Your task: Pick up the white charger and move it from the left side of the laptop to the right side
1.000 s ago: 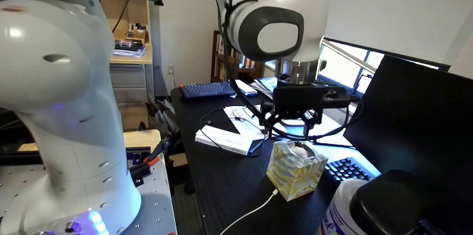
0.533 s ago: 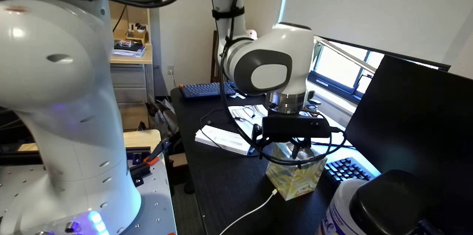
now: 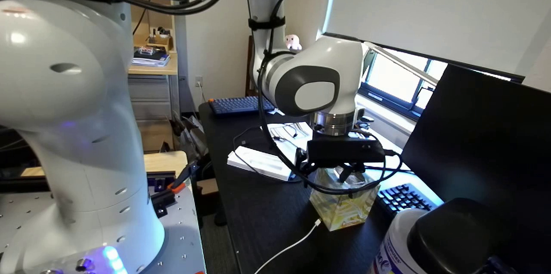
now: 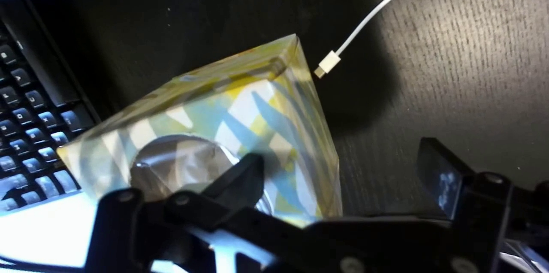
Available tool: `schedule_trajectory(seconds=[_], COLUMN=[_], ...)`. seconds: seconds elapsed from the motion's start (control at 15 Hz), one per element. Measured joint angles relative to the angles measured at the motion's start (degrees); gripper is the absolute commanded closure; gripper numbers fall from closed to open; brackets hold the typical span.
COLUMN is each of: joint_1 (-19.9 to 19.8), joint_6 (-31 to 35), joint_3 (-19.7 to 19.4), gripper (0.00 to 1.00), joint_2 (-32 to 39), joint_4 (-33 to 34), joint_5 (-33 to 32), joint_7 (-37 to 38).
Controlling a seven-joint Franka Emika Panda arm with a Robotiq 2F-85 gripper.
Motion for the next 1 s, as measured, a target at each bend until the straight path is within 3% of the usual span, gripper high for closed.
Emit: schedule_trajectory(seconds=[0.2,0.4,0.67,1.0], joint_1=[-0.51,-0.52,-2.14,-5.97], joint_6=[0.00,-0.17,-2.93,-3.97], joint_3=[-0.43,-2.36,-2.89,-0.49], gripper=[0.00,0.00,0.00,0.00], joint_2=[-0.79,-4.47,-9.71,-9.25], joint_4=[0.48,0.38,0.23,0.18], joint_5=[-3.67,-12.16,-27.69,-41.39], joint_7=[4.77,13.87,31.18,53.28])
